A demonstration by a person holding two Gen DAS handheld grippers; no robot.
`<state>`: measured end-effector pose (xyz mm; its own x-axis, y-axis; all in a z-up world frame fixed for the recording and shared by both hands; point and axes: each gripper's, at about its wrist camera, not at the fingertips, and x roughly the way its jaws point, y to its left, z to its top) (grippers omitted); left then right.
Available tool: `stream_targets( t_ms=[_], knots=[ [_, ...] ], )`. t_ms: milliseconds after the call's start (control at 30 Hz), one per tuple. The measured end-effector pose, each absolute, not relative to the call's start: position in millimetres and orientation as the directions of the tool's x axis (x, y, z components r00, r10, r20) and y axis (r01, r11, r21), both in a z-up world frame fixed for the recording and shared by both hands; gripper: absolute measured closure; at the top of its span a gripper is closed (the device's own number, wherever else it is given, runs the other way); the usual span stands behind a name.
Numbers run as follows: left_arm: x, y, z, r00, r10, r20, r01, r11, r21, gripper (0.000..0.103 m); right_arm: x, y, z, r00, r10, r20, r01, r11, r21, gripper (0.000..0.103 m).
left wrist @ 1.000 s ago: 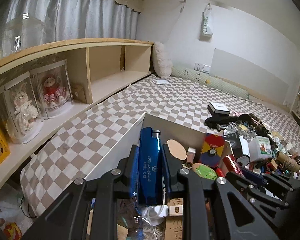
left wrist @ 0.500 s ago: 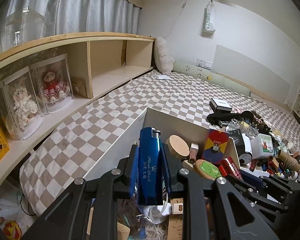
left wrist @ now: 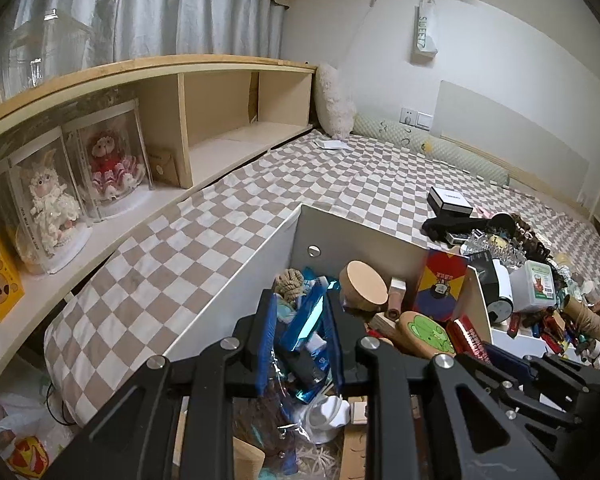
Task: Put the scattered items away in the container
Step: 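Lower the red lighter into the container and open the right tool while the left tool releases the blue lighter, then withdraw both open tools from the container back over the mat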
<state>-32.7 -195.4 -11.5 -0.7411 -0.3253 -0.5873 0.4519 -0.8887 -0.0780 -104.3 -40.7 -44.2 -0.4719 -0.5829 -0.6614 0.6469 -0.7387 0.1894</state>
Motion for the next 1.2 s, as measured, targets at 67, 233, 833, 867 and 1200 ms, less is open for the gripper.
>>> stream_targets(
  t_ms=[67, 233, 833, 867, 1200],
  knots=[
    [-32, -196, -11, -0.744, -0.326, -0.583, 0.454, -0.887, -0.083, 0.055, -105, -40, -44, -0.465, -0.59, -0.66, 0.649, -0.735, 0.199, 0.08],
    [-32, -197, -10, -0.743, -0.331, -0.581, 0.459, -0.884, -0.084, 0.055, -105, -40, -42, -0.439, -0.612, -0.658, 0.66, -0.717, 0.225, 0.08],
    [-35, -192, -11, -0.742, -0.333, -0.581, 0.456, -0.887, -0.075, 0.045, -108, -31, -42, -0.446, -0.611, -0.654, 0.643, -0.727, 0.241, 0.08],
    [-35, -192, -11, -0.743, -0.335, -0.58, 0.458, -0.886, -0.075, 0.04, -108, -31, -42, -0.446, -0.611, -0.654, 0.642, -0.728, 0.242, 0.08],
    [-34, -192, -8, -0.761, -0.342, -0.552, 0.465, -0.88, -0.096, 0.007, -114, -19, -44, -0.463, -0.603, -0.65, 0.622, -0.743, 0.248, 0.08]
  ],
)
